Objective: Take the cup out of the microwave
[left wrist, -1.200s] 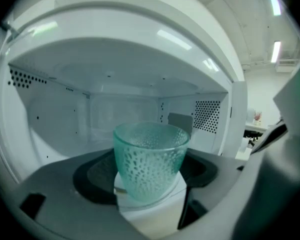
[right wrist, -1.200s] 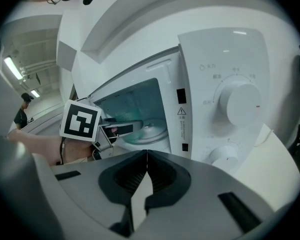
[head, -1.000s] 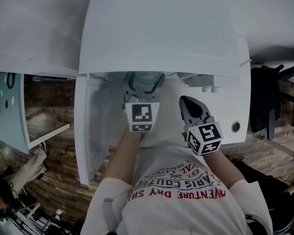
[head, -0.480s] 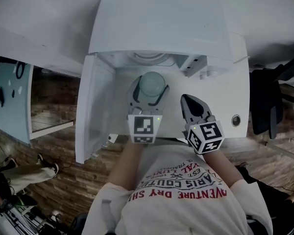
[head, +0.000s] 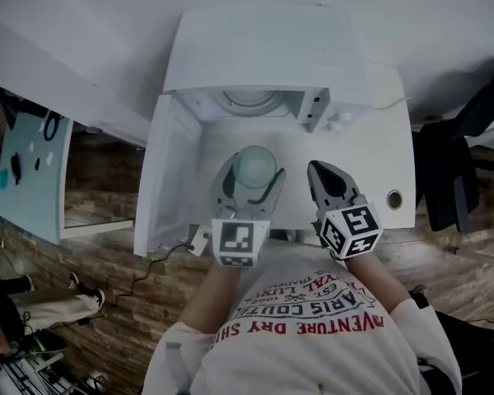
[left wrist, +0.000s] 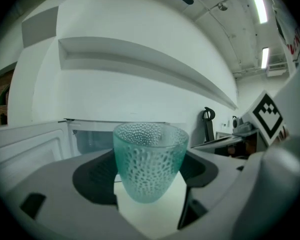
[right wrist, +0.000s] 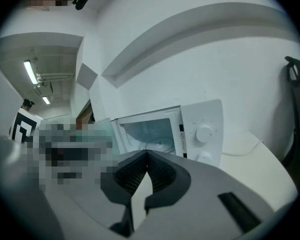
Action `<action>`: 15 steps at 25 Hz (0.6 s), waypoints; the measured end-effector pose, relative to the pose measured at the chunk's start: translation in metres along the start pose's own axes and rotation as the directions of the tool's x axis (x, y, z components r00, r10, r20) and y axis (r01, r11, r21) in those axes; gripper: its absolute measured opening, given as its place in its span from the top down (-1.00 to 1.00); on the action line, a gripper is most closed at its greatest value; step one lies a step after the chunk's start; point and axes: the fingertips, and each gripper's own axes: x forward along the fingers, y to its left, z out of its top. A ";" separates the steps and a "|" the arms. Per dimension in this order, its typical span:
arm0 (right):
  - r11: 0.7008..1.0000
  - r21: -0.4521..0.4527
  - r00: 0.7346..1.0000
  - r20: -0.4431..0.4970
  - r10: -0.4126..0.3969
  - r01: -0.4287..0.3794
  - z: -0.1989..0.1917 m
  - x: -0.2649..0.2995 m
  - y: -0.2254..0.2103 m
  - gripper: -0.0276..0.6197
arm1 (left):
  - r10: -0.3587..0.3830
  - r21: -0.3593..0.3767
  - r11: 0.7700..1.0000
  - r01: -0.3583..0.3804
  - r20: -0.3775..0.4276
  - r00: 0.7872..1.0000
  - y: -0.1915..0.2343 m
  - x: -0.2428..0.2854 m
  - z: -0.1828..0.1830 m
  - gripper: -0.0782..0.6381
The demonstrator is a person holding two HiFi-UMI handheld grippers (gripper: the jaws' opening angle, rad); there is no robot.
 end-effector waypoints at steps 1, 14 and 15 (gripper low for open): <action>1.000 -0.003 1.000 0.011 0.000 0.000 0.004 -0.002 0.002 0.88 | -0.001 0.006 1.000 0.001 0.011 1.000 -0.003 -0.004 0.004 -0.26; 0.998 -0.055 0.991 0.132 -0.025 0.033 0.038 -0.020 0.011 0.88 | -0.045 0.055 0.998 0.040 0.094 0.995 -0.018 -0.017 0.039 -0.26; 0.997 -0.062 0.990 0.138 -0.029 0.038 0.039 -0.021 0.012 0.88 | -0.050 0.056 0.997 0.044 0.098 0.994 -0.018 -0.017 0.040 -0.26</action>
